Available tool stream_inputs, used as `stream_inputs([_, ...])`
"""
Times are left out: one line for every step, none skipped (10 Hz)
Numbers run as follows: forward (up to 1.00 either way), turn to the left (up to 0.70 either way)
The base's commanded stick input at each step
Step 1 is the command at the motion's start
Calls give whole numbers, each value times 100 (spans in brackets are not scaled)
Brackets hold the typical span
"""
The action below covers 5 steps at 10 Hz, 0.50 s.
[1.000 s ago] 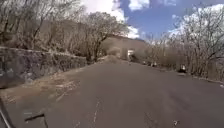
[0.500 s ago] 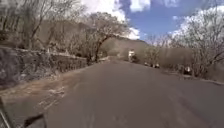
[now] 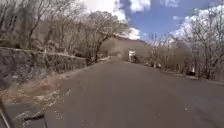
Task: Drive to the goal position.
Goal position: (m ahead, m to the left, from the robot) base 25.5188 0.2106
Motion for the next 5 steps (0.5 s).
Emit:
stream_inputs([70, 0])
stream_inputs([70, 0])
stream_inputs([70, 0])
stream_inputs([70, 0])
stream_inputs([70, 0])
